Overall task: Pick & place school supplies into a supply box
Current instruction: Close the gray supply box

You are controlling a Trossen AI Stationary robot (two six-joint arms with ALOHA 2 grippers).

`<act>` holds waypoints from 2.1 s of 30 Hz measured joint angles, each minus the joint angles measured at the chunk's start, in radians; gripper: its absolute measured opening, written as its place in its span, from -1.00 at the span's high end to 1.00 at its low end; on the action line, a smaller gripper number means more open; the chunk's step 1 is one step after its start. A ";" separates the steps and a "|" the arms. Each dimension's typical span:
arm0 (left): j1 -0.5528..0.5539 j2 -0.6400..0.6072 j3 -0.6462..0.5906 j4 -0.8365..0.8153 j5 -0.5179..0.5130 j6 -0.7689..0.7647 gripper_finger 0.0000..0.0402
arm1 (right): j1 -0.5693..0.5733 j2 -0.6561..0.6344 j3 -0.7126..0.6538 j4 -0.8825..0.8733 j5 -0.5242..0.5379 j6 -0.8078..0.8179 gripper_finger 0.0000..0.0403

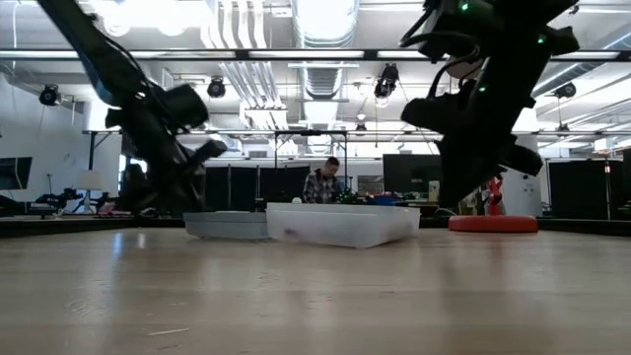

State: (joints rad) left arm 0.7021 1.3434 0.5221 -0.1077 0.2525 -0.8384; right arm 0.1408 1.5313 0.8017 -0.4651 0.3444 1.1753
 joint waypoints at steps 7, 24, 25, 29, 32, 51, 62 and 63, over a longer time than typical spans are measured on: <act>-0.030 0.262 0.166 0.005 0.080 0.106 1.00 | -0.019 0.088 0.029 0.054 -0.009 0.023 0.94; -0.122 0.269 0.480 -0.048 0.241 0.169 1.00 | -0.071 0.179 0.055 0.048 -0.028 -0.068 0.94; -0.136 0.267 0.493 -0.050 0.249 0.166 1.00 | -0.073 0.179 0.055 0.049 -0.029 -0.078 0.94; -0.196 0.268 0.548 -0.046 0.259 0.145 1.00 | -0.078 0.179 0.056 0.053 -0.020 -0.106 0.94; -0.249 0.289 0.584 -0.038 0.255 0.142 1.00 | -0.082 0.179 0.059 0.070 0.007 -0.120 0.94; -0.434 0.472 0.639 -0.006 0.144 0.062 1.00 | 0.091 0.058 0.086 -0.240 0.016 -0.243 0.94; -0.456 0.567 0.645 0.043 0.176 0.069 1.00 | -0.066 -0.049 -0.025 0.079 -0.078 -0.218 0.94; -0.460 0.569 0.646 0.053 0.176 0.068 1.00 | -0.085 -0.041 -0.025 0.096 -0.113 -0.239 0.94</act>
State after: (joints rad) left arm 0.2420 1.9125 1.1680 -0.0548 0.4290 -0.7702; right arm 0.0560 1.4903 0.7769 -0.3693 0.2315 0.9368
